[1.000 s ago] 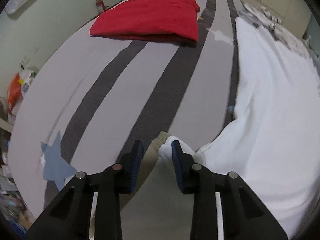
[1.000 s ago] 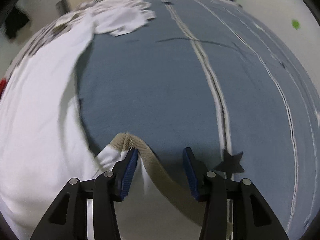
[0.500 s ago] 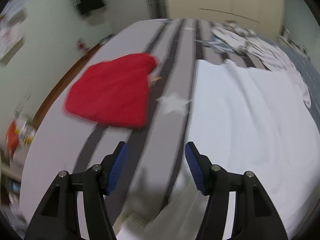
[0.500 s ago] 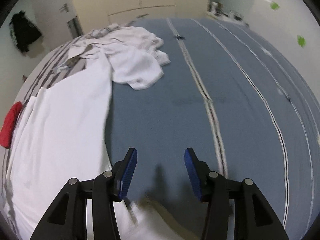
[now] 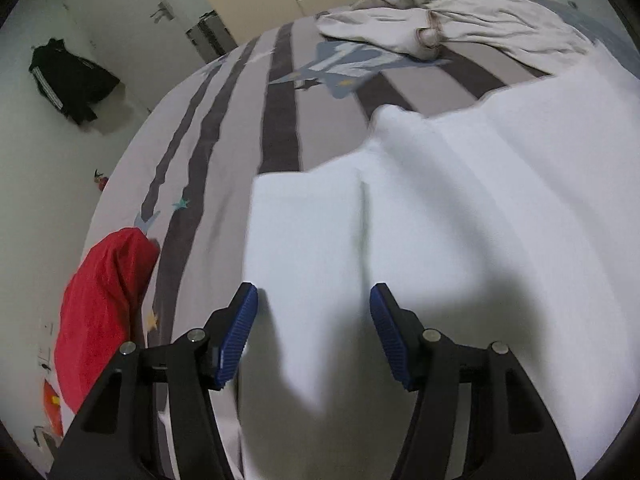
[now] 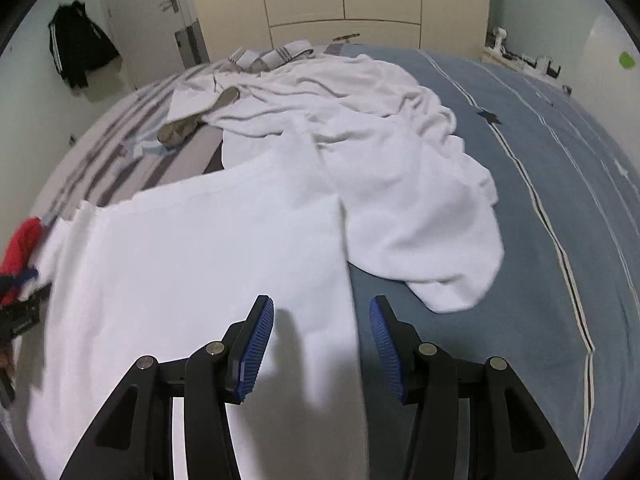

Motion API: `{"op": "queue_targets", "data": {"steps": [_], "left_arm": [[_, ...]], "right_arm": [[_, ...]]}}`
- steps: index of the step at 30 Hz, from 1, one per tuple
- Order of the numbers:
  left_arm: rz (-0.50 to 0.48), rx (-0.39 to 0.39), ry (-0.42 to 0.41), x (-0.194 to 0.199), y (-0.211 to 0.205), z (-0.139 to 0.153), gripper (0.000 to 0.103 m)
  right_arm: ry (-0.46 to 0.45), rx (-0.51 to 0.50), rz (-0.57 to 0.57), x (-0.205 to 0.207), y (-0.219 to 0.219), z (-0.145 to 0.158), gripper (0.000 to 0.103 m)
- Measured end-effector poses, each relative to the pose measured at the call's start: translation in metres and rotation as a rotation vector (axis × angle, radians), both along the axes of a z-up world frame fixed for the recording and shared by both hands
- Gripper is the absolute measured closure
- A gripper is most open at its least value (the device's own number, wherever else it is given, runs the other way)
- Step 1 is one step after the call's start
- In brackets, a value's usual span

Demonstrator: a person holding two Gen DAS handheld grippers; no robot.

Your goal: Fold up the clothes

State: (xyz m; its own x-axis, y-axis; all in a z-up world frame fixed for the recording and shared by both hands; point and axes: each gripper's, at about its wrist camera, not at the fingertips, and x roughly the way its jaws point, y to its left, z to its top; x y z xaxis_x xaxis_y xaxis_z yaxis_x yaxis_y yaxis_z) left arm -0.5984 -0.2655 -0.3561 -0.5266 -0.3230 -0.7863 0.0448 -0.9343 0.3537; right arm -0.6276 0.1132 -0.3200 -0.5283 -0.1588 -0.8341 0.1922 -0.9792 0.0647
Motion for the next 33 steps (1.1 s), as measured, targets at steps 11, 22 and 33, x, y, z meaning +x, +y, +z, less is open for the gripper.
{"op": "queue_targets", "data": {"steps": [11, 22, 33], "left_arm": [[0.432, -0.017, 0.144, 0.010, -0.179, 0.059, 0.049], [0.220, 0.247, 0.035, -0.005, -0.145, 0.030, 0.049], [0.172, 0.232, -0.002, -0.024, -0.131, 0.008, 0.082]], "right_arm": [[-0.001, 0.062, -0.031, -0.033, -0.007, -0.016, 0.053], [0.029, 0.147, -0.010, -0.065, -0.016, -0.008, 0.053], [0.049, 0.058, -0.067, -0.092, -0.002, -0.003, 0.053]]}}
